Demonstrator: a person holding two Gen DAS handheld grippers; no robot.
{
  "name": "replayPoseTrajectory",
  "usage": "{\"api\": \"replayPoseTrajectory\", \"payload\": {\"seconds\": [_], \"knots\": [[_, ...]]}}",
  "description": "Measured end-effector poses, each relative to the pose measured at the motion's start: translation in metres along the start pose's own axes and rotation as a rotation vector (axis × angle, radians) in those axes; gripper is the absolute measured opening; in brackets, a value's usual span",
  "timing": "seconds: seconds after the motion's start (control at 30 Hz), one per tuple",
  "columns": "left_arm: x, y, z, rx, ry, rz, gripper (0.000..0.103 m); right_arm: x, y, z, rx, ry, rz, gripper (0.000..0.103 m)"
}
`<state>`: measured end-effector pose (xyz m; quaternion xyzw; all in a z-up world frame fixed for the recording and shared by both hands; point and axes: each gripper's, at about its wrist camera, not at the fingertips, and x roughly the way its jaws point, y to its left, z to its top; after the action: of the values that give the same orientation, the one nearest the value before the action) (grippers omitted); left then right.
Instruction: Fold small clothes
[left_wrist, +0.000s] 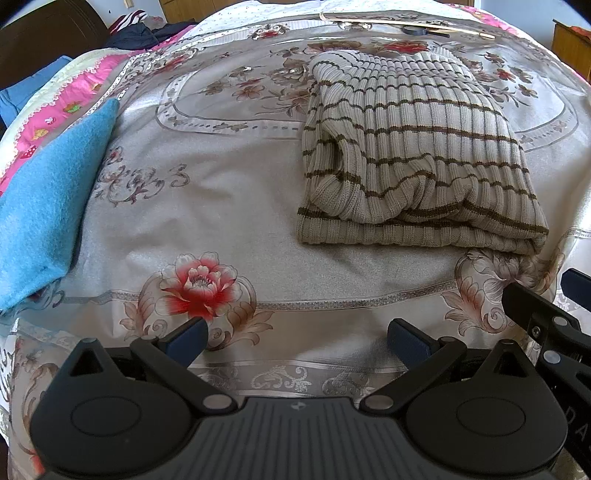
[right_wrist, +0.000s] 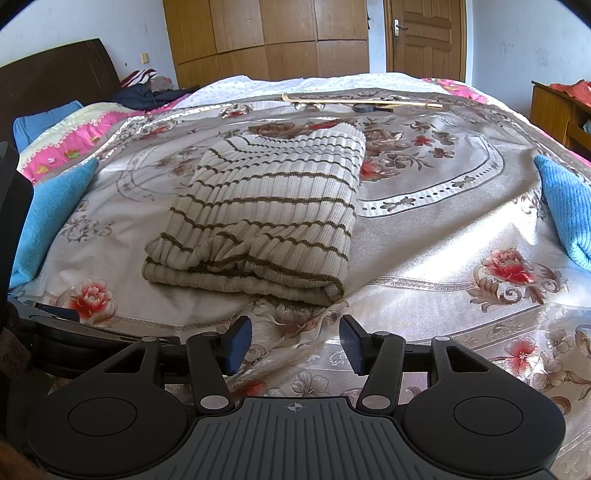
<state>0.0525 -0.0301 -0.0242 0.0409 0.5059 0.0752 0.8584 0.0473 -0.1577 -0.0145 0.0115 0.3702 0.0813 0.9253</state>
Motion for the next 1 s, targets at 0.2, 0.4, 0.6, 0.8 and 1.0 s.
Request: {"api": "replayPoseTrajectory", "payload": {"seconds": [0.2,0.4,0.6,0.8,1.0], "knots": [[0.0018,0.0019,0.0009,-0.012,0.007,-0.01,0.103,-0.0001,-0.0003,0.0002,0.0,-0.001,-0.001,0.053],[0.0021,0.0018,0.0013,-0.015,0.009,-0.012,0.103,0.0,-0.0002,0.0001,0.0,-0.001,0.0,0.053],[0.0031,0.002,0.0016,-0.015,0.011,-0.012,0.103,-0.0002,0.0,0.0,0.0,-0.001,-0.001,0.053],[0.0027,0.0022,0.0017,-0.017,0.013,-0.013,0.103,0.0001,-0.0007,0.0002,0.0,-0.001,-0.001,0.053],[0.0028,0.0023,0.0021,-0.017,0.014,-0.014,0.103,-0.0001,-0.0022,0.0012,0.002,-0.003,-0.002,0.053]]}}
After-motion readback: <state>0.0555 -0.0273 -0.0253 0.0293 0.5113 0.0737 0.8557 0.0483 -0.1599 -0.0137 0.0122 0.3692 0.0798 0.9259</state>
